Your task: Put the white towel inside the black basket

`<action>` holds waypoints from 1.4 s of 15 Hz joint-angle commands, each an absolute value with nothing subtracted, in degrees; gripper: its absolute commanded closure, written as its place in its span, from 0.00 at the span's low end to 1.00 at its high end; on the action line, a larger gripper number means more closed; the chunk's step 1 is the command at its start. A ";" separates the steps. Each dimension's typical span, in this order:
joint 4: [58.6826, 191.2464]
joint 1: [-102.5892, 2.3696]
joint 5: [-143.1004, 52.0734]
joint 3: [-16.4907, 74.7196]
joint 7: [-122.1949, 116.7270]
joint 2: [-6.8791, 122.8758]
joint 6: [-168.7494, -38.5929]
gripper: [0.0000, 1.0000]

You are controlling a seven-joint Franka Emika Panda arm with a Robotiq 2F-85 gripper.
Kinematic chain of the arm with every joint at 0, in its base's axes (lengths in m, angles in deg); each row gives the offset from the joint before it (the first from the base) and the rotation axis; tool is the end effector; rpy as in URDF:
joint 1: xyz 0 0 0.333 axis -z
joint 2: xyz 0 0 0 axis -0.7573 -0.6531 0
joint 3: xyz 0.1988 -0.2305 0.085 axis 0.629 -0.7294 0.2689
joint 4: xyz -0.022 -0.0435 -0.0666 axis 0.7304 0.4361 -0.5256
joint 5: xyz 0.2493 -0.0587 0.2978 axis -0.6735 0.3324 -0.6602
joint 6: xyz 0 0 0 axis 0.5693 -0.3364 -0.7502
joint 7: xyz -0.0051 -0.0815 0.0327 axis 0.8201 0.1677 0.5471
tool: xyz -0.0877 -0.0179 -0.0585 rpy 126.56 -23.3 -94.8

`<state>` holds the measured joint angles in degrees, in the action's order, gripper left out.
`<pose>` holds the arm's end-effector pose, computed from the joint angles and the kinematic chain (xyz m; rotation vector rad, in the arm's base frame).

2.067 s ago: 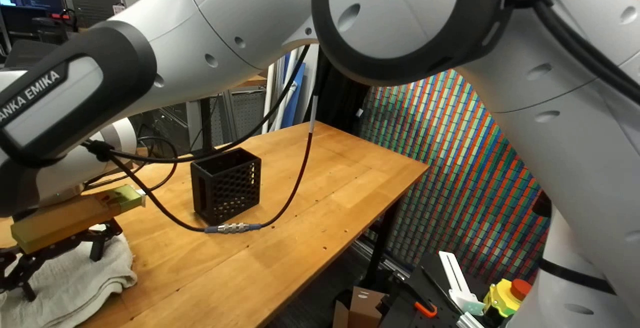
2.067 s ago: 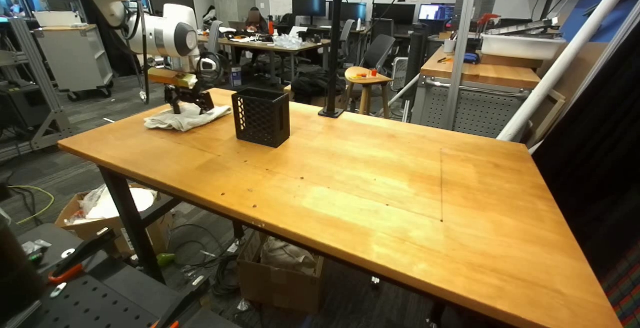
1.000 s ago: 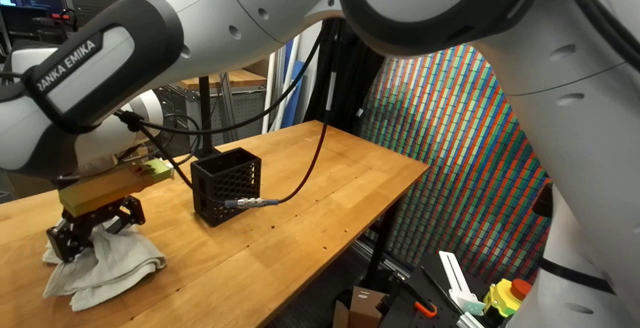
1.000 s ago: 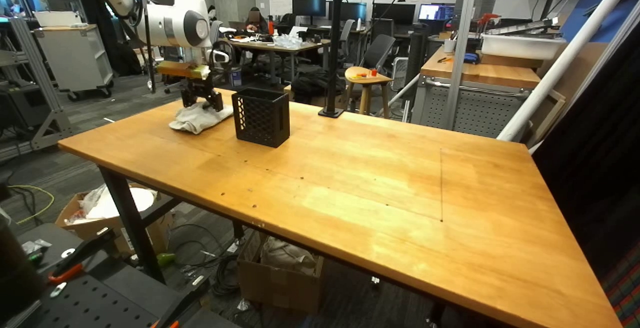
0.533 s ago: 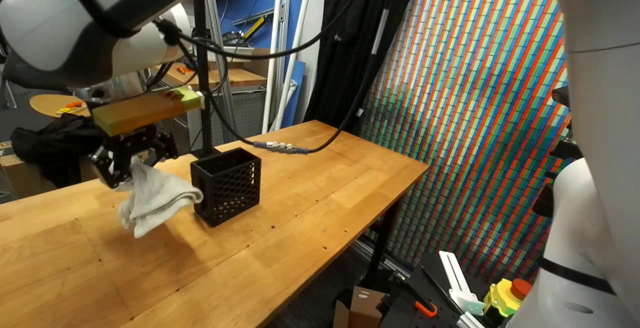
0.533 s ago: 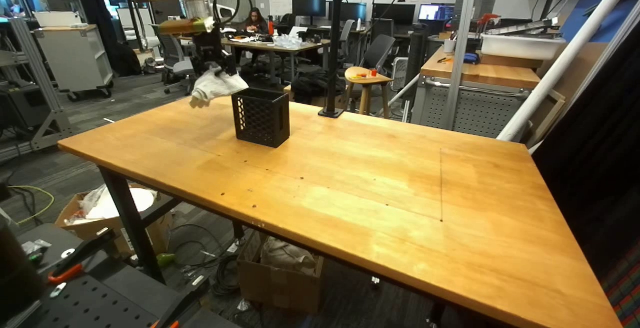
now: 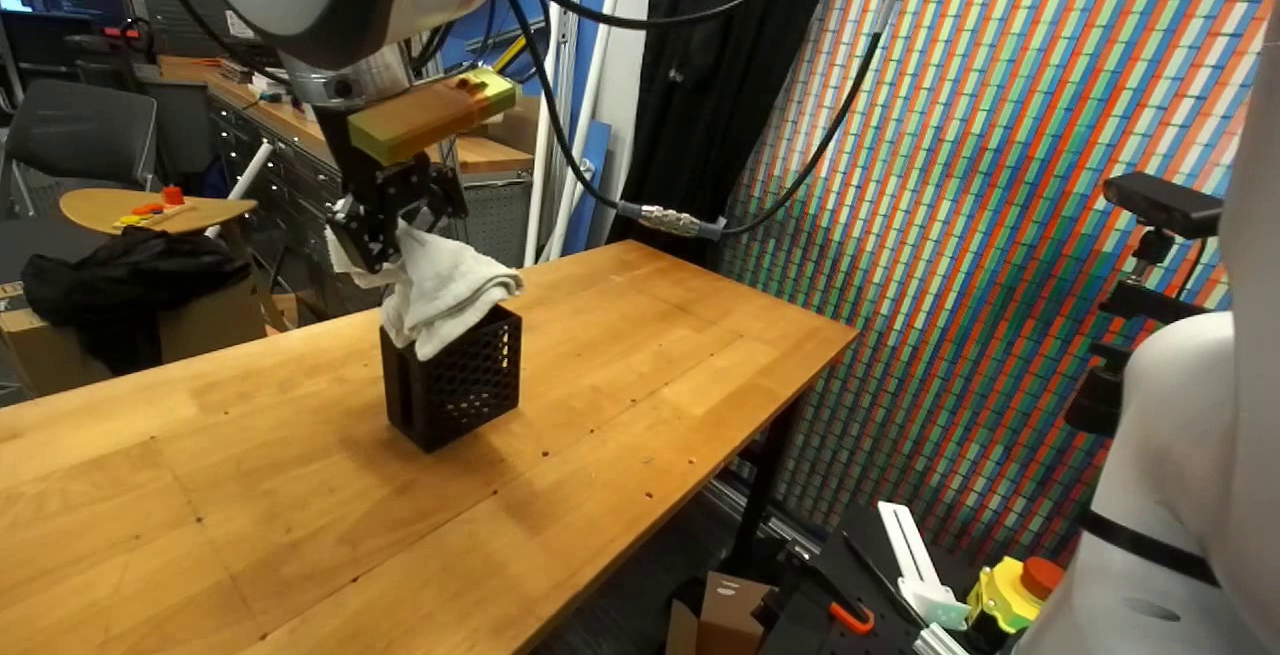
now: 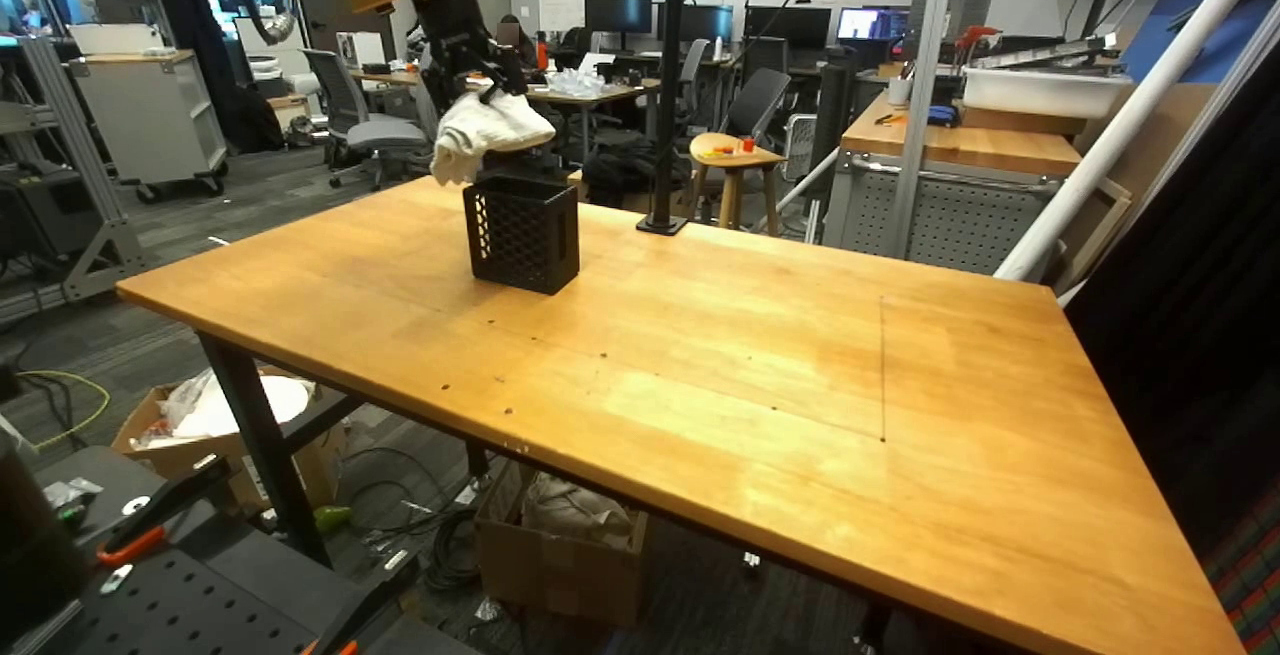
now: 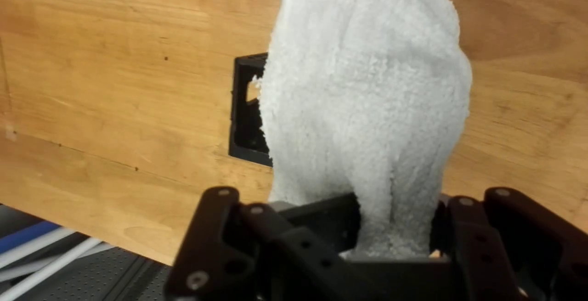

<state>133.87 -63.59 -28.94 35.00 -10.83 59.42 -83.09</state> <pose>0.6081 0.1547 0.4129 2.8262 0.2945 0.0514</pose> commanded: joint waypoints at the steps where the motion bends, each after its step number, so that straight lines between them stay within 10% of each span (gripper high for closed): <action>1: 136.87 -60.19 -27.10 35.27 -6.19 61.71 -85.28 0.99; 21: 140.86 -54.08 -46.66 37.67 5.76 54.80 -96.86 0.99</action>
<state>140.81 -55.67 -43.22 36.39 2.51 55.72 -94.85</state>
